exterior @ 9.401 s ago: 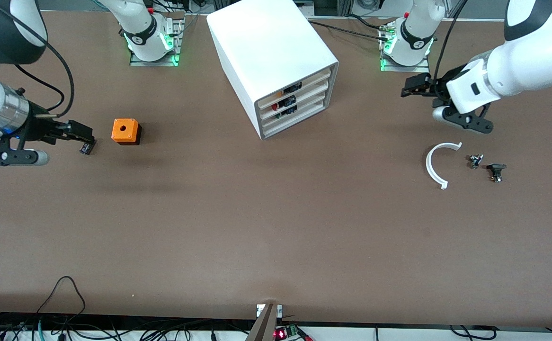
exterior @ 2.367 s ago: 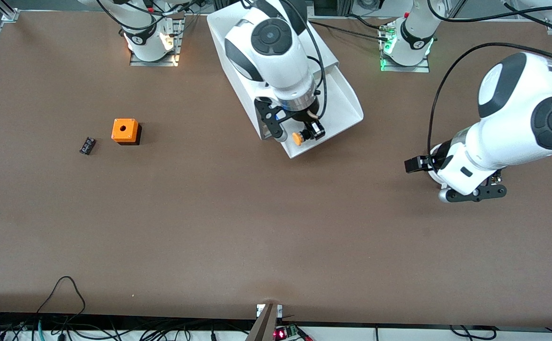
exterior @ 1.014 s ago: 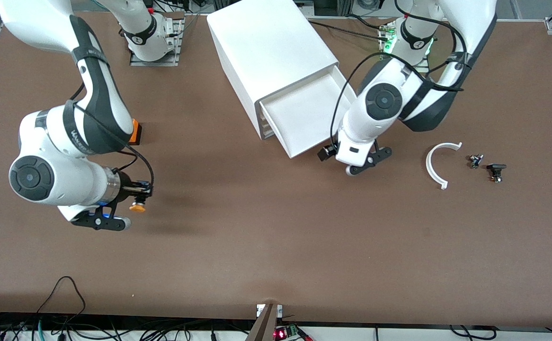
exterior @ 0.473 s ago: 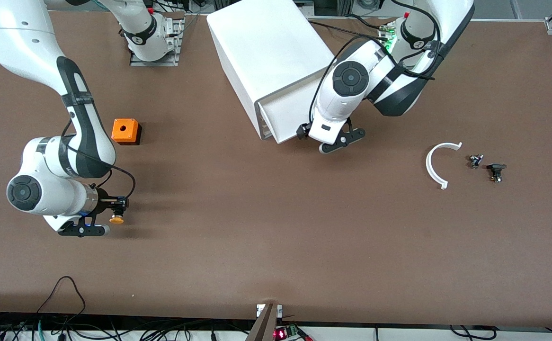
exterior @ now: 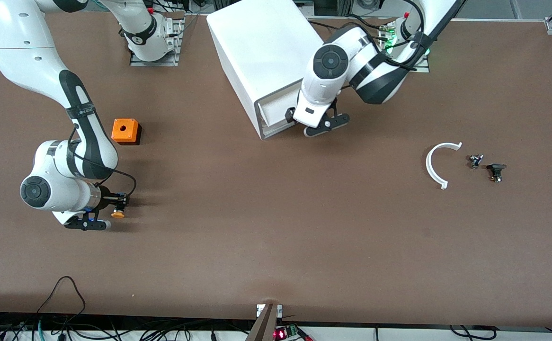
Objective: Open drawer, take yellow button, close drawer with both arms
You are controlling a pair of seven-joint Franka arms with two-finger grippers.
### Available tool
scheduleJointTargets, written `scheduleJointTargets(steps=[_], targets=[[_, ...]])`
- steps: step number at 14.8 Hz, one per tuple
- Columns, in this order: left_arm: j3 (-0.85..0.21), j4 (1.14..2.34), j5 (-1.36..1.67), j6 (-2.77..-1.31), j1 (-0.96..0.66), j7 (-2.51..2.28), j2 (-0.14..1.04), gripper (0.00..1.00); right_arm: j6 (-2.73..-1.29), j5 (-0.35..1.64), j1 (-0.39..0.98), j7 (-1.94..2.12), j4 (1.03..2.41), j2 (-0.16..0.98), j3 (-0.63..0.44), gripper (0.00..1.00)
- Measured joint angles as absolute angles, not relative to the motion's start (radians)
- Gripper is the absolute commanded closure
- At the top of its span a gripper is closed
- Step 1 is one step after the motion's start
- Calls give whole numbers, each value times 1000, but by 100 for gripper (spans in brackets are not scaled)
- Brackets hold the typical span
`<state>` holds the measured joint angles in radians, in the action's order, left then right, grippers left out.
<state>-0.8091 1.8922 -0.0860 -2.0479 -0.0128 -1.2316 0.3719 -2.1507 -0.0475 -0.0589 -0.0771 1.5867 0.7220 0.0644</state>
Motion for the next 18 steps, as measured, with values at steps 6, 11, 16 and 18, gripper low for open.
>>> scheduleJointTargets(steps=[6, 11, 16, 18], targets=[[-860, 1924, -86, -2046, -15, -1268, 372, 0, -2173, -47, -61, -78, 1587, 734, 65, 1], [-885, 1931, -86, -2044, -17, -1286, 372, 0, -2181, -47, -60, -79, 1575, 716, 70, 1], [-885, 1929, -86, -2032, -14, -1287, 372, 0, -2110, -47, -59, -78, 1568, 583, 73, 1], [-884, 1909, -86, -2005, 2, -1259, 371, 0, -2032, -47, -59, -79, 1565, 513, 74, 1]])
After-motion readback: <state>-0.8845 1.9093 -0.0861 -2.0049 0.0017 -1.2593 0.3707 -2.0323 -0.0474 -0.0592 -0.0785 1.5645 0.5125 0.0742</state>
